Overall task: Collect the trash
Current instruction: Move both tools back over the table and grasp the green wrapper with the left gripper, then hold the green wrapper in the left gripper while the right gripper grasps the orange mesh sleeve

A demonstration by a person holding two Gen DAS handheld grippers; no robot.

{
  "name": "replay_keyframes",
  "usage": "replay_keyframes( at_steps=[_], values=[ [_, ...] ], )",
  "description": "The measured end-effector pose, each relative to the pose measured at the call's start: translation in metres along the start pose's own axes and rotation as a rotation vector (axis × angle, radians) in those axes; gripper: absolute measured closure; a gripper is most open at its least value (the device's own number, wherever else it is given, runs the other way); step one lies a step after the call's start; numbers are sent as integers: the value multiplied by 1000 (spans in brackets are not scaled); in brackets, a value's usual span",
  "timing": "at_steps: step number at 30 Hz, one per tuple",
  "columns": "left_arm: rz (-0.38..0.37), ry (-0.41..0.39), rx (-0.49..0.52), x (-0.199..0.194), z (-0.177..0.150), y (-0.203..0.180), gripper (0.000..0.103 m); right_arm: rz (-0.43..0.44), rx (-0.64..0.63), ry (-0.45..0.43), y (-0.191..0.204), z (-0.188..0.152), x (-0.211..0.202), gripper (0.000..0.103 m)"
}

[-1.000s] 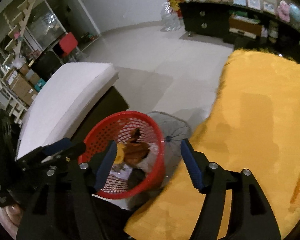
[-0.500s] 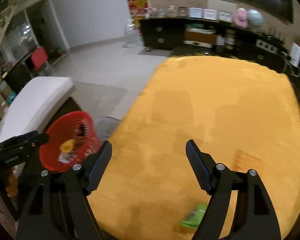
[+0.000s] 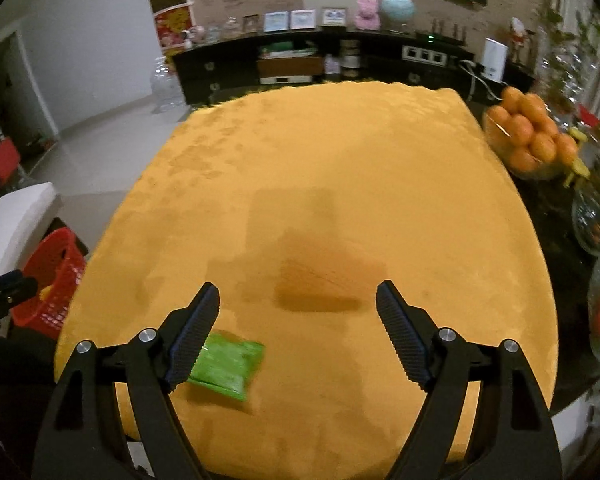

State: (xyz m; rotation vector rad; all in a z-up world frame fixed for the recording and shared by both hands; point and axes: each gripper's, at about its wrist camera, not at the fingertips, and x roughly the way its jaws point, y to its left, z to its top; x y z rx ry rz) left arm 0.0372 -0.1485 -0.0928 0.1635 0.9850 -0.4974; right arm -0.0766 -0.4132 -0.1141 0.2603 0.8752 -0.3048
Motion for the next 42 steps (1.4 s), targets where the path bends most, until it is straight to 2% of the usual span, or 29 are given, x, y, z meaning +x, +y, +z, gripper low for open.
replay_keyframes(
  at_steps=[4, 14, 19, 25, 29, 34, 37, 39, 42],
  values=[
    [-31, 26, 49, 10, -4, -28, 31, -27, 14, -1, -11, -13, 6, 22],
    [-117, 86, 196, 36, -16, -96, 31, -29, 81, -9, -42, -31, 19, 19],
    [-171, 111, 243, 48, -14, -122, 31, 6, 152, -16, -56, -30, 22, 18],
    [-197, 146, 309, 66, -19, -156, 31, 33, 192, -25, -62, -30, 24, 18],
    [-205, 165, 343, 79, -22, -170, 31, 35, 198, -25, -64, -28, 26, 18],
    [-206, 188, 335, 91, -21, -172, 32, 42, 202, -25, -64, -28, 26, 18],
    [-200, 202, 327, 97, -23, -170, 40, 42, 206, -22, -65, -28, 27, 18],
    [-202, 217, 313, 102, -25, -166, 50, 43, 206, -21, -65, -28, 27, 18],
    [-201, 201, 311, 101, -25, -164, 57, 43, 199, -17, -63, -28, 29, 18]
  ],
)
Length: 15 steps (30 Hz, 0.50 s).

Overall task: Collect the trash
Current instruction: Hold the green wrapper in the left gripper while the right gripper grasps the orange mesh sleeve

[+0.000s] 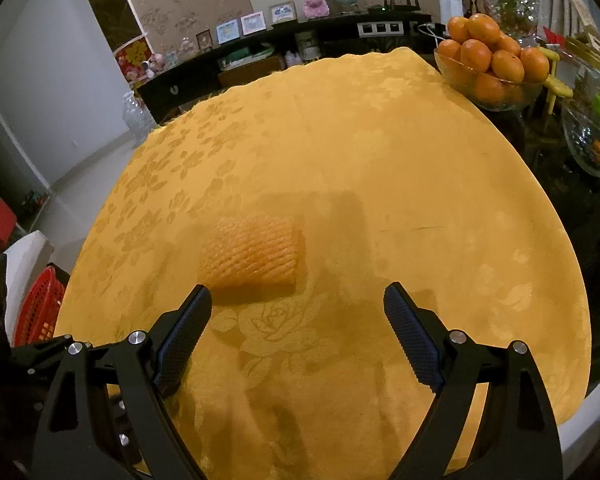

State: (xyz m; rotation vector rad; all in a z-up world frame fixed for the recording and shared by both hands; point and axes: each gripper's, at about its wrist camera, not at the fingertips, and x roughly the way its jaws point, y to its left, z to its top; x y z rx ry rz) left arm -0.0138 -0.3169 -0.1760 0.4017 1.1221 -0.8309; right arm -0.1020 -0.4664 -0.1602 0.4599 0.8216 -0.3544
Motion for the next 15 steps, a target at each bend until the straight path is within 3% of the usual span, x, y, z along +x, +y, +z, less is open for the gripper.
replay_keyframes(
  at_steps=[3, 10, 15],
  values=[
    [-4, -10, -2, -1, -1, 2, 66, -4, -6, 4, 1, -1, 2, 18],
    [-31, -28, -29, -7, -9, 7, 70, -21, -12, 9, 2, -2, 4, 18],
    [2, -64, -33, -23, -15, 16, 72, -36, -30, 17, 6, -3, 7, 18]
  ],
)
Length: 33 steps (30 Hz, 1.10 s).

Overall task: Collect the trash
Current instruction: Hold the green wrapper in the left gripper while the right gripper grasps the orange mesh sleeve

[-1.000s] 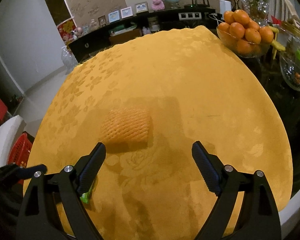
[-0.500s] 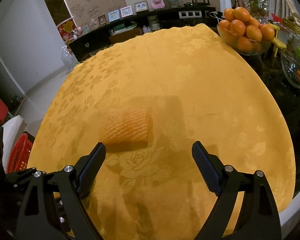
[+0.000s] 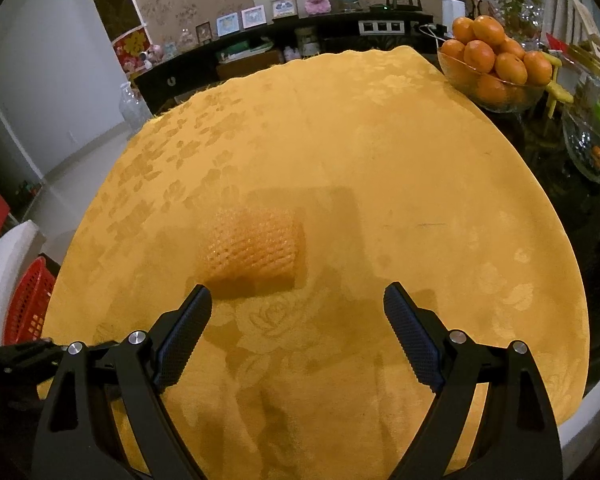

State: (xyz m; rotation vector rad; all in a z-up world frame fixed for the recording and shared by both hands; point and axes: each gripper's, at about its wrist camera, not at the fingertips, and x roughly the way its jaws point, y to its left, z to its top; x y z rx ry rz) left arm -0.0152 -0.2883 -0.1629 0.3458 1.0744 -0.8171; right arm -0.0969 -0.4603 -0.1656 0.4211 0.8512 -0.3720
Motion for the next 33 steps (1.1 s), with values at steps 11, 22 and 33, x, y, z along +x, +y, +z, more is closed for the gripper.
replay_keyframes(
  at_steps=[11, 22, 33],
  values=[
    [73, -86, -95, -39, -2, 44, 72, -8, -40, 46, 12, 1, 12, 18],
    [92, -113, -172, -58, -8, 72, 72, -6, -104, 52, 37, 27, 43, 18],
    [118, -107, -203, -59, -7, 83, 72, -46, -183, 53, 48, 25, 67, 32]
  ],
)
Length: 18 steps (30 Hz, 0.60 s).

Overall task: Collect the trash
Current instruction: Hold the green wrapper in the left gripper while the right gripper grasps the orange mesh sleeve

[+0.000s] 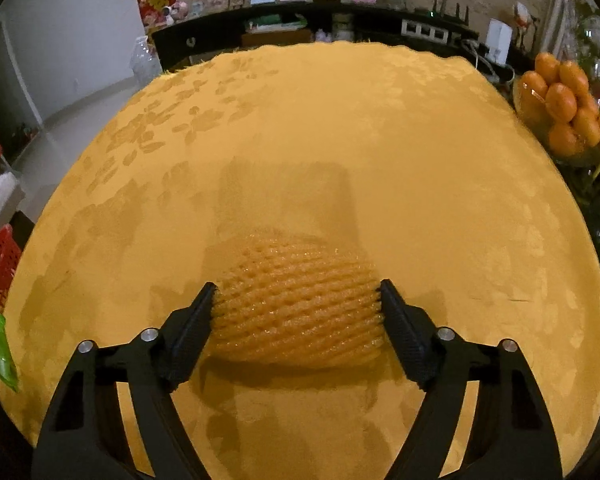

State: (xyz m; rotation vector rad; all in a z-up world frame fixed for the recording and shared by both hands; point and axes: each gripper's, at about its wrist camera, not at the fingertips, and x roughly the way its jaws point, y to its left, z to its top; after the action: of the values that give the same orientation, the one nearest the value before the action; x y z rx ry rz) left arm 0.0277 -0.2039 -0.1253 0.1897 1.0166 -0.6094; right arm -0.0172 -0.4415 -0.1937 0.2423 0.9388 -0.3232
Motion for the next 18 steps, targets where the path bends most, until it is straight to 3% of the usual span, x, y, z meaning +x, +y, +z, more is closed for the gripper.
replay_keyframes(
  at_steps=[7, 18],
  values=[
    [7, -1, 6, 0, 0, -1, 72, 16, 4, -14, -4, 0, -2, 48],
    [36, -44, -20, -12, 6, 9, 72, 34, -16, -27, 4, -4, -12, 51]
  ],
)
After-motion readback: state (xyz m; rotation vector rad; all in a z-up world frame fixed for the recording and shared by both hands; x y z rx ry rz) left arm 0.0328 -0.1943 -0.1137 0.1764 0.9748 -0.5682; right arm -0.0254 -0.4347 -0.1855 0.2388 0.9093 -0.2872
